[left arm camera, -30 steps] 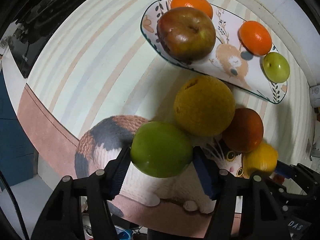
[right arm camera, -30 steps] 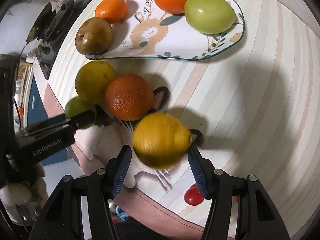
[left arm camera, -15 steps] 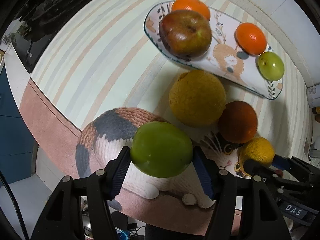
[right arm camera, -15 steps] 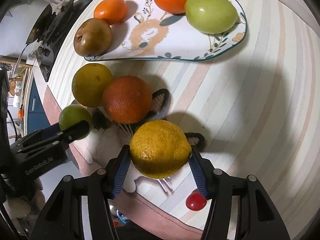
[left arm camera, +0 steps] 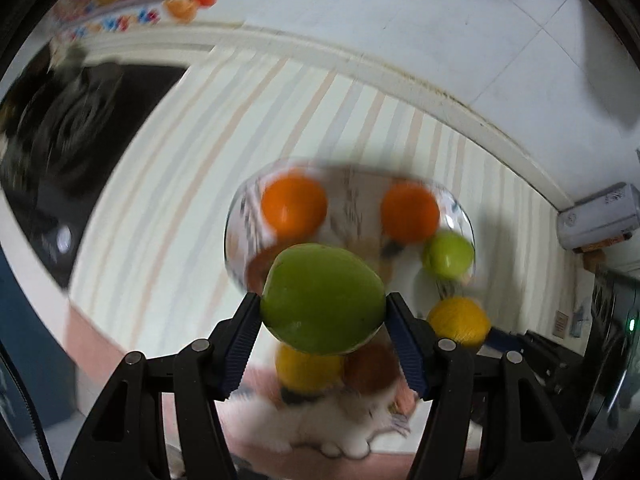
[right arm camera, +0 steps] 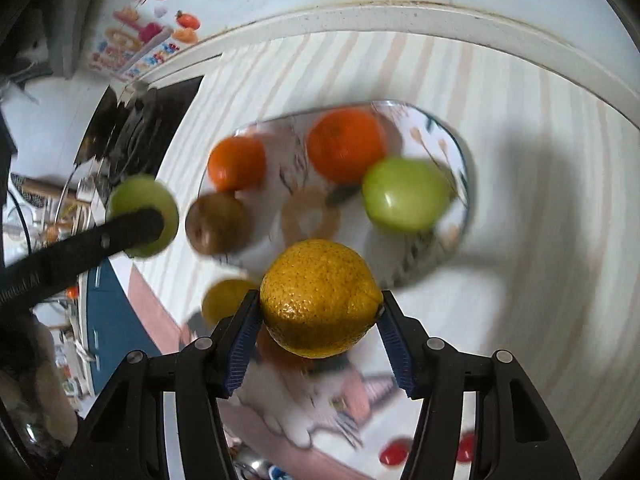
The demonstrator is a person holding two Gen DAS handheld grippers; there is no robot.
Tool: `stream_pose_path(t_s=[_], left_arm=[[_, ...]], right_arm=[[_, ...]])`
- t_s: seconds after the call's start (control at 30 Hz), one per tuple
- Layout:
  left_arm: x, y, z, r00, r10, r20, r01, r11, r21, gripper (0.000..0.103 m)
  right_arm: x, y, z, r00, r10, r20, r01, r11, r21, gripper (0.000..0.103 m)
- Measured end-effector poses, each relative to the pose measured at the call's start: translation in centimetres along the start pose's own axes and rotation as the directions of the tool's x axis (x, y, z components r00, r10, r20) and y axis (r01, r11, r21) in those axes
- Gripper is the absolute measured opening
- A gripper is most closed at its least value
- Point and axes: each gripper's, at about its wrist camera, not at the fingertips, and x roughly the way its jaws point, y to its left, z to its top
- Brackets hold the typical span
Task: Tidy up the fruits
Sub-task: 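Place the yellow citrus and green apple on the white plate, open both tools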
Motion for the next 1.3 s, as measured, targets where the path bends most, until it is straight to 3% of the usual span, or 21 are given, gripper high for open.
stream_pose_path(t_s=[0.23, 0.5, 0.6, 0.87, 0.97, 1.0, 1.13, 1.2, 1.3], left_arm=[[4.9, -1.3, 7.0, 0.99, 0.033, -0.136, -0.02, 0.995, 0.094, 0.061], [9.9, -2.8, 9.6, 0.958, 0.016, -0.287, 0.021, 0.992, 0.126, 0.061], [10.5, -2.9, 10.2, 0.953, 0.005, -0.301, 0.032, 0.993, 0.117, 0.061], [10.6, -2.8, 10.5, 0.949, 0.016, -0.315, 0.019, 0.994, 0.106, 0.061], [9.8, -2.0, 10.3, 0.956, -0.025, -0.292, 0.042, 0.998, 0.051, 0.061], [9.5, -1.5, 10.1, 0.958, -0.036, -0.283, 0.047, 0.998, 0.033, 0.062], [7.5, 0.1, 9.2, 0.974, -0.041, -0.224, 0.039, 0.999, -0.011, 0.083], [6.6, 0.7, 8.2, 0.981, -0.025, -0.19, 0.023, 1.0, -0.016, 0.085], [4.7, 1.9, 6.3, 0.991, 0.018, -0.132, -0.021, 1.0, -0.021, 0.086]], right_arm=[[3.7, 1.9, 4.1, 0.999, -0.035, -0.031, 0.035, 0.999, 0.002, 0.06], [6.9, 1.8, 4.9, 0.994, -0.025, -0.103, 0.03, 0.998, 0.053, 0.06], [7.7, 1.6, 4.9, 0.992, -0.019, -0.124, 0.028, 0.997, 0.072, 0.06], [8.4, 0.9, 4.9, 0.989, 0.002, -0.15, 0.014, 0.994, 0.104, 0.062], [7.7, 0.4, 4.9, 0.989, 0.021, -0.146, -0.003, 0.992, 0.128, 0.083], [7.4, 0.5, 4.8, 0.99, 0.023, -0.142, -0.005, 0.992, 0.125, 0.083], [5.8, 0.2, 4.4, 0.991, 0.005, -0.133, 0.009, 0.995, 0.104, 0.087], [4.6, 0.1, 4.2, 0.993, -0.026, -0.116, 0.036, 0.996, 0.085, 0.093], [2.8, 0.1, 3.6, 0.991, -0.099, -0.089, 0.103, 0.994, 0.043, 0.093]])
